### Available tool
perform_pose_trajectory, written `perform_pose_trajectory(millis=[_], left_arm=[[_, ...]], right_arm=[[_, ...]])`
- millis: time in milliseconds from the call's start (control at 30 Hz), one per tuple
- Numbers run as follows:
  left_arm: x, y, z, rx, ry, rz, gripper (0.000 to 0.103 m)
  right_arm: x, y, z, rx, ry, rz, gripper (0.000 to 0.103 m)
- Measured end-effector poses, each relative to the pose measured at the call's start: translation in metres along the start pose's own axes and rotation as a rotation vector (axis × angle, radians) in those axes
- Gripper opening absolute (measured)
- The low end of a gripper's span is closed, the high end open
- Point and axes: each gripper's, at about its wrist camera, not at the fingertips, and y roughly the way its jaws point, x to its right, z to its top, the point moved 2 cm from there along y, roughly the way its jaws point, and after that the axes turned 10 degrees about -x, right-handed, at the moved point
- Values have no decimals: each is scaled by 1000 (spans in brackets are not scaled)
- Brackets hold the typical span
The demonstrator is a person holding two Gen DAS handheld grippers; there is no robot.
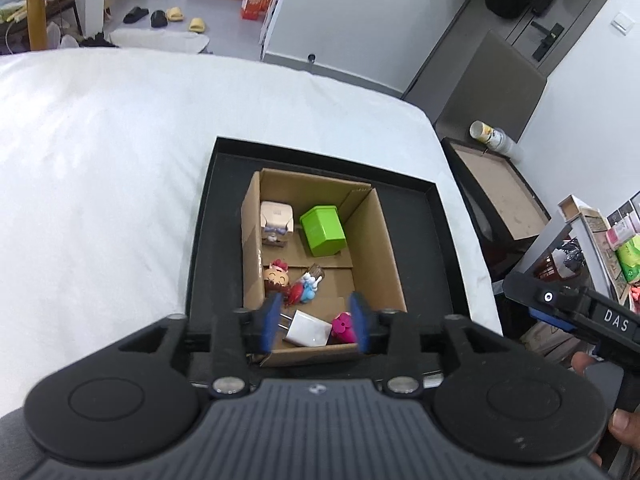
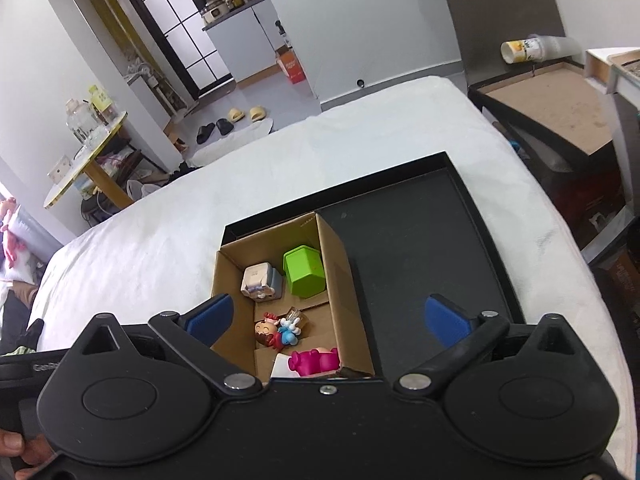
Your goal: Organize rigid objects
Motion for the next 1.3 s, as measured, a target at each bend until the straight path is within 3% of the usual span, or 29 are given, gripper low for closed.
perform_pose_trajectory(millis=[300,500,800,1033,1300], left_arm=[[11,-43,-6,93,47,-25,82],[14,-69,-19,126,103,1,91],[12,-98,-47,165,144,72,102],[13,-116,-68,193,186,92,103],[20,-136,-90,208,206,30,103]], right_arm=[[-6,-31,-10,47,17,-38,103],[-13,-54,-17,97,22,-67,103],[-20,-69,-36,103,0,-121,103],[-28,-89,-50,133,-37,-121,103],[-34,-107,-66,157,-86,-149,103]])
